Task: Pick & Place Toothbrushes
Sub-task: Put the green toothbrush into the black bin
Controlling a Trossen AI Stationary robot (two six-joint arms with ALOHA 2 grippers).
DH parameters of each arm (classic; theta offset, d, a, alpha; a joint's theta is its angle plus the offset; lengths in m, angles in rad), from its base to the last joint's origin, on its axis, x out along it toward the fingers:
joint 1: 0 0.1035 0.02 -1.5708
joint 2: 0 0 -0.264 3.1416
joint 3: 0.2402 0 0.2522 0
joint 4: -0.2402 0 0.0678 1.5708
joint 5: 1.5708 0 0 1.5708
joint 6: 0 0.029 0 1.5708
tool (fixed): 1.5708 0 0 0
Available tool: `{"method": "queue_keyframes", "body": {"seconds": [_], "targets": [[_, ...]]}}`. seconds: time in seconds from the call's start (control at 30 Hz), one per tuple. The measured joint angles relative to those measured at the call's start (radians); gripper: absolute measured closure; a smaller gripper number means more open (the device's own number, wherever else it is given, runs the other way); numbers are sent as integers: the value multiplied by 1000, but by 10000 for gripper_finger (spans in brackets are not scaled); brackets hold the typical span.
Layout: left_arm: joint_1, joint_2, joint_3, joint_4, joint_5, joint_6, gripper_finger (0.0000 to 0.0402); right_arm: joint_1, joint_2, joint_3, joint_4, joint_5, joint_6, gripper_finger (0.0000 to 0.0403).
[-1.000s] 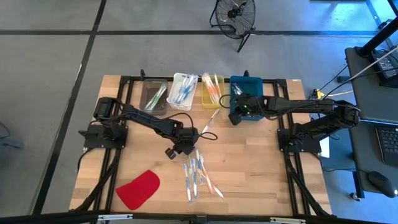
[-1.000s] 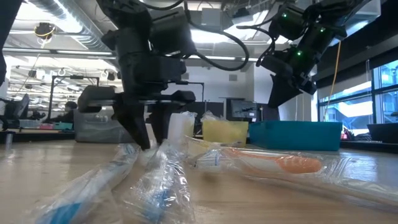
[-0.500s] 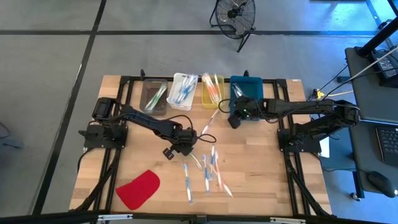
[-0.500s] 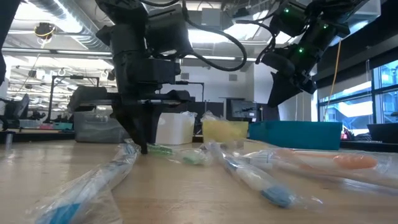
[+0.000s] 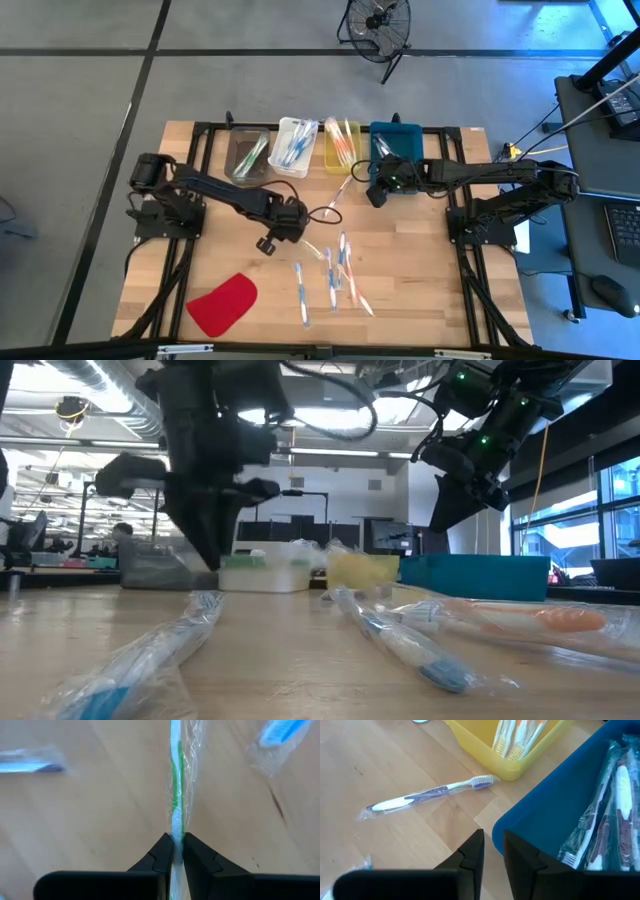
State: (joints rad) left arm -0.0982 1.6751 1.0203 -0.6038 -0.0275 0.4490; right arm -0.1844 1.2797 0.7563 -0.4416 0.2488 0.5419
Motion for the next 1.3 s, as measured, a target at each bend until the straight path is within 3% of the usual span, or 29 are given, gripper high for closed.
{"method": "queue_keyframes", "body": {"seconds": [0.2,0.47,0.9,1.3], "targets": [[1,-91,-31,3,-15,-83,374,40,0,0,0,-2,1,323],[19,-268,-208,146,-32,-264,374,127,0,0,12,-3,53,334],[78,-530,-394,183,-408,-602,371,291,0,0,194,-32,153,370],[258,-710,-411,166,-515,-790,373,404,18,0,367,-32,158,397]]}}
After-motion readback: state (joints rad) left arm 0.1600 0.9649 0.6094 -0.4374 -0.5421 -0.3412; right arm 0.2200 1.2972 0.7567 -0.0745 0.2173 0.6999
